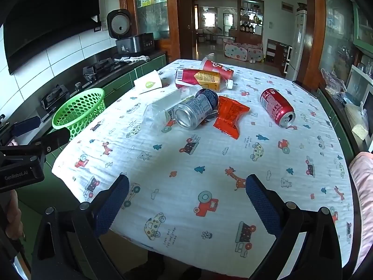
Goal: Collect trash
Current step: 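Move both tools toward the trash items on the table, then grasp the orange snack bag with the right tool while the left grasps the clear plastic bottle, then carry the snack bag and plastic bottle over the green basket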
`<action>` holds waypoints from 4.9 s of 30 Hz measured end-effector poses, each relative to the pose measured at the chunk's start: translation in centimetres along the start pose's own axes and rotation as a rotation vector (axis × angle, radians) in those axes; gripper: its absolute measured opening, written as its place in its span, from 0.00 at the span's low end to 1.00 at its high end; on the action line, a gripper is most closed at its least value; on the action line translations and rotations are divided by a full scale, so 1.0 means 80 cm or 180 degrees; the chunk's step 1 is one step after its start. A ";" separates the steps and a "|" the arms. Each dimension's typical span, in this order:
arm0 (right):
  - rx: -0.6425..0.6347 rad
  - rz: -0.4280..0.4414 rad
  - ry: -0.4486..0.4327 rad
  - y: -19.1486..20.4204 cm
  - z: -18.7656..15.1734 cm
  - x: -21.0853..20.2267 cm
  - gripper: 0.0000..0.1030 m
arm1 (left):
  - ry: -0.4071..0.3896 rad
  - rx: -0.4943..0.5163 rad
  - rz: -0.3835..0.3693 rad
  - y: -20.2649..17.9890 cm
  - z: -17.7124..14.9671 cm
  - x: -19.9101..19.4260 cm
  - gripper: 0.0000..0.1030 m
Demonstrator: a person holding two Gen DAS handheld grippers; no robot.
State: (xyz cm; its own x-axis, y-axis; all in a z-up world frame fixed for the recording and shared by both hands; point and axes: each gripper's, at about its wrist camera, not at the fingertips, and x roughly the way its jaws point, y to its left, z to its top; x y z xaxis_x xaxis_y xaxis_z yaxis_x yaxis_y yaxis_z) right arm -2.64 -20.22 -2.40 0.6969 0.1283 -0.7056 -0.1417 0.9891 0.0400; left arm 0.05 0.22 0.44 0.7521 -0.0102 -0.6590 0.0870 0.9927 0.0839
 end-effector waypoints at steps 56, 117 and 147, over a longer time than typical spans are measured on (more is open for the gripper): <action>0.0689 0.0124 0.0748 -0.150 0.137 0.250 0.64 | 0.0706 0.0480 -0.0915 -0.067 0.148 0.264 0.64; 0.0010 0.0577 0.0121 -0.043 0.247 0.166 0.18 | 0.0344 -0.0265 -0.1135 0.075 0.181 0.212 0.51; -0.0624 0.1853 0.0996 0.400 0.283 0.393 0.48 | 0.0668 -0.1569 0.0193 0.444 0.058 0.268 0.55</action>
State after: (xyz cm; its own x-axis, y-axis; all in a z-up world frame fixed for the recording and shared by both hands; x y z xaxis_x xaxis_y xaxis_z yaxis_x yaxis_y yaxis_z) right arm 30.67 17.08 -7.29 0.2372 0.5788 -0.7802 -0.5765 0.7303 0.3666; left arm 22.34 34.71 -7.25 0.5951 0.0231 -0.8033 -0.3077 0.9300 -0.2011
